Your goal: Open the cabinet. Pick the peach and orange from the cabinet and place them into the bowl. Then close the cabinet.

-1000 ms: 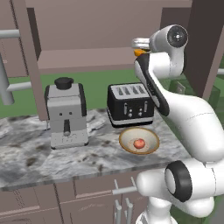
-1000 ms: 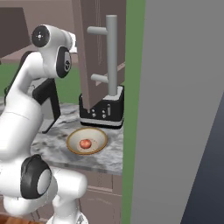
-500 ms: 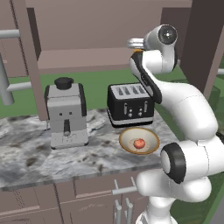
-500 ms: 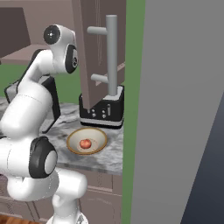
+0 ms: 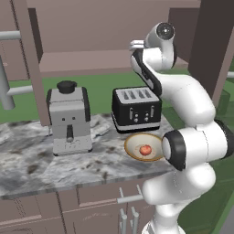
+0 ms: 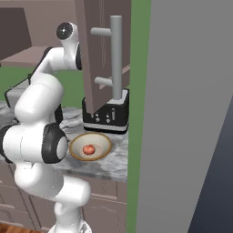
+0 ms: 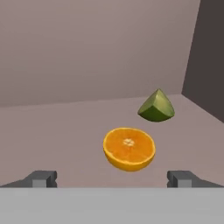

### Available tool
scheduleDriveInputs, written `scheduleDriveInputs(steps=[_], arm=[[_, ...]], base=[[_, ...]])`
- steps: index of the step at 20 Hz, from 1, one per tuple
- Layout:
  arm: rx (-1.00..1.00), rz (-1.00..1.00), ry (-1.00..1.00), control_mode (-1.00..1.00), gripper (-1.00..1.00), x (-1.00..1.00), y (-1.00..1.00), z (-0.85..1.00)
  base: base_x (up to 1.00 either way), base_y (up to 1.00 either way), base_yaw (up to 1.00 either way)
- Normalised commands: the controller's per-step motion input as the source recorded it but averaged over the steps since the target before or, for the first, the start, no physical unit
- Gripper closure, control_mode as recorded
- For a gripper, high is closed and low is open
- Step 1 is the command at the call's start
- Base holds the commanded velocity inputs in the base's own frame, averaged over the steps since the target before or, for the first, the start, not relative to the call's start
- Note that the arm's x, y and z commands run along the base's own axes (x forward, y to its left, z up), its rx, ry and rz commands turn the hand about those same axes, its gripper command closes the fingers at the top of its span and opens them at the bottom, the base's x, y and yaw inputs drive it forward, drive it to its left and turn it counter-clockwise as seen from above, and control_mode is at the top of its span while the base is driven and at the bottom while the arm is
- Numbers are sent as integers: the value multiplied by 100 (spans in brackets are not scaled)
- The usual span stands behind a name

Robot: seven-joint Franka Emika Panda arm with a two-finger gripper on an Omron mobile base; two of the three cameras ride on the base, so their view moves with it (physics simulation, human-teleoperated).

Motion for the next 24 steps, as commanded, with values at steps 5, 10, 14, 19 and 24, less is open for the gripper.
scheduleDriveInputs(steps=[5, 10, 14, 19, 24], arm=[[0, 0, 0, -100, -100, 40, -2, -29], [0, 3, -2, -100, -100, 19, -23, -14], [0, 7, -2, -100, -100, 13, -30, -10], [0, 4, 0, -100, -100, 9, -15, -1], [0, 0, 0, -100, -100, 0, 0, 0]], base=[[0, 0, 0], [0, 0, 0], [0, 0, 0], [0, 0, 0], [0, 0, 0]])
